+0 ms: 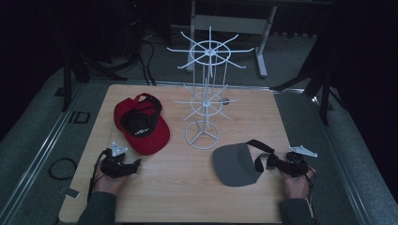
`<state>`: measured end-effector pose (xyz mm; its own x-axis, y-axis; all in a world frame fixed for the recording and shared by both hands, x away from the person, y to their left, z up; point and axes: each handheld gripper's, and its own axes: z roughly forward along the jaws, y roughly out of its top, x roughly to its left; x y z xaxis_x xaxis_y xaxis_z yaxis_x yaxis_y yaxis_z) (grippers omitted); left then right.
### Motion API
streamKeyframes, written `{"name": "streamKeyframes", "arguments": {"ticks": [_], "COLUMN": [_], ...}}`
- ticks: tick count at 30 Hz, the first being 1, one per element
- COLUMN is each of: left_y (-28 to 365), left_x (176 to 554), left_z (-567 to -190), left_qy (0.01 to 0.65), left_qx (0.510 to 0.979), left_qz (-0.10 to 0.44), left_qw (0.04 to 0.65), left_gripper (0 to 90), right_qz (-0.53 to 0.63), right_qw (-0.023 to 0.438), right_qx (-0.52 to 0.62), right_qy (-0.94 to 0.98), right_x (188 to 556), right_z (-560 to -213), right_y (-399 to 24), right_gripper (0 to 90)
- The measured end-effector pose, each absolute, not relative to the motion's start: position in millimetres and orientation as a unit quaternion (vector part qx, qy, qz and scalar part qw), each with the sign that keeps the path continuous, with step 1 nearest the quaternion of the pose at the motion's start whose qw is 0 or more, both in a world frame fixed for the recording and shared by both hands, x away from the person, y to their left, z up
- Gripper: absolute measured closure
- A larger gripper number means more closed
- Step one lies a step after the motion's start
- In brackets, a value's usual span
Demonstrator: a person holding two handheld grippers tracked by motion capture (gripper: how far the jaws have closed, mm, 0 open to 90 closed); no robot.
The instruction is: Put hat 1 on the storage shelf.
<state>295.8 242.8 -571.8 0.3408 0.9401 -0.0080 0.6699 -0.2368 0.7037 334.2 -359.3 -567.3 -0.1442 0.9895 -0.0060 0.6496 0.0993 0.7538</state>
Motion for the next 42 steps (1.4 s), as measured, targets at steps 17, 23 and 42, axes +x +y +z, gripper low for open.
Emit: {"name": "streamKeyframes", "arguments": {"ticks": [17, 23, 42], "left_y": [247, 252, 253], "left_x": [294, 292, 298], "left_z": [-564, -556, -529], "left_qy": [0.539, 0.541, 0.546], "left_qx": [0.761, 0.758, 0.737], "left_qz": [0.208, 0.194, 0.204], "left_qw": [0.295, 0.309, 0.342], "left_gripper": [51.2, 55.2, 45.6], "right_qz": [0.311, 0.312, 0.312], "right_qw": [0.271, 0.27, 0.269], "right_qx": [0.591, 0.59, 0.589], "right_qy": [0.693, 0.694, 0.695], "right_x": [334, 334, 334], "right_z": [-567, -567, -568], "right_y": [-359, -359, -359], "right_gripper": [35.4, 34.8, 33.7]}}
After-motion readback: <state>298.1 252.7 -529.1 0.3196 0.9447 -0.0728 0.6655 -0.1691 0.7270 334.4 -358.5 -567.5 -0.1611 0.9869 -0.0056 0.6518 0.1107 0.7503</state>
